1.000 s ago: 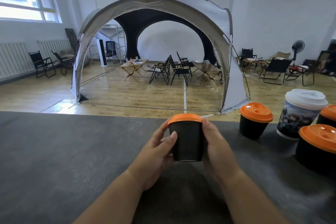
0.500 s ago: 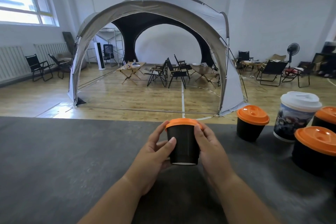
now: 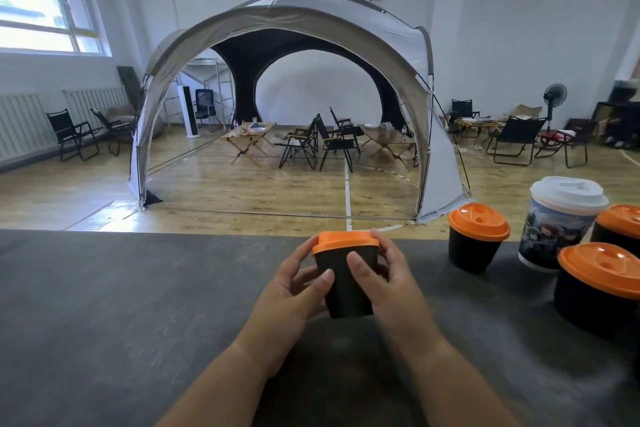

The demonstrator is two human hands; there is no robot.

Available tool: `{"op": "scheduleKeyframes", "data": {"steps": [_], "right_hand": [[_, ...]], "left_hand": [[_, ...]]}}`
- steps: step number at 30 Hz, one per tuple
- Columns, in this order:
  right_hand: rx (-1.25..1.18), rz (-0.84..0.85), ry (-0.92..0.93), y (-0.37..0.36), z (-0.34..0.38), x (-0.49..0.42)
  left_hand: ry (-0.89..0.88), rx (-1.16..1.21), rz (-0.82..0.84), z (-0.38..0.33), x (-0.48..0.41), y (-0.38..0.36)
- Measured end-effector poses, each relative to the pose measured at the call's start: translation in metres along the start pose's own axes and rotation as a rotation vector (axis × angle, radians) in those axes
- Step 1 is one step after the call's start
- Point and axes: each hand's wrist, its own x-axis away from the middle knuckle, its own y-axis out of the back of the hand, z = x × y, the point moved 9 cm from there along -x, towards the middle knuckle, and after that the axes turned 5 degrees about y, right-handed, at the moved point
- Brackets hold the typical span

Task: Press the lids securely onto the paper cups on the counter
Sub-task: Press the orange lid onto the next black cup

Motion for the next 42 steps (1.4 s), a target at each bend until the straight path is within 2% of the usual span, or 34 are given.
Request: {"op": "scheduleKeyframes", "data": {"steps": [3,7,14,17,23,26,29,33,37,42], "right_hand": [[0.021,-0.031,0.044,0.004,0.004,-0.001],[-0.207,-0.022,-0.037,0.003,-0.004,-0.003],[-0.049,-0.033,0.049,0.003,0.003,-0.001],[-0.144,-0.046,0.017,0.006,0.0,-0.004],[-0.118,0.028,0.015,-0.005,0.001,0.0],[-0.045,-0.025,0.035,0.003,0.001,-0.001],[-0.124,-0.081,0.01,0.009,-0.003,-0.005],[-0.188,-0.016,-0.03,0.003,-0.007,-0.005],[-0.034,0.017,0.006,-0.001,-0.005,-0.002],[-0.219,0.014,-0.049,-0.001,-0.012,-0.004]], "left_hand": [[0.014,0.022,-0.007,0.001,-0.001,0.0],[0.105,0.179,0.019,0.01,-0.002,-0.004],[0.076,0.138,-0.028,0.006,-0.001,0.0],[0.1,0.207,0.012,0.006,0.001,-0.004],[0.06,0.129,-0.006,0.001,0.002,0.0],[0.075,0.144,0.036,0.003,0.003,-0.006],[0.078,0.183,0.042,0.003,0.003,-0.006],[0.052,0.119,-0.013,0.002,0.002,0.002],[-0.011,-0.011,-0.037,-0.005,0.003,0.004],[0.075,0.184,0.0,0.003,0.001,-0.001]]}}
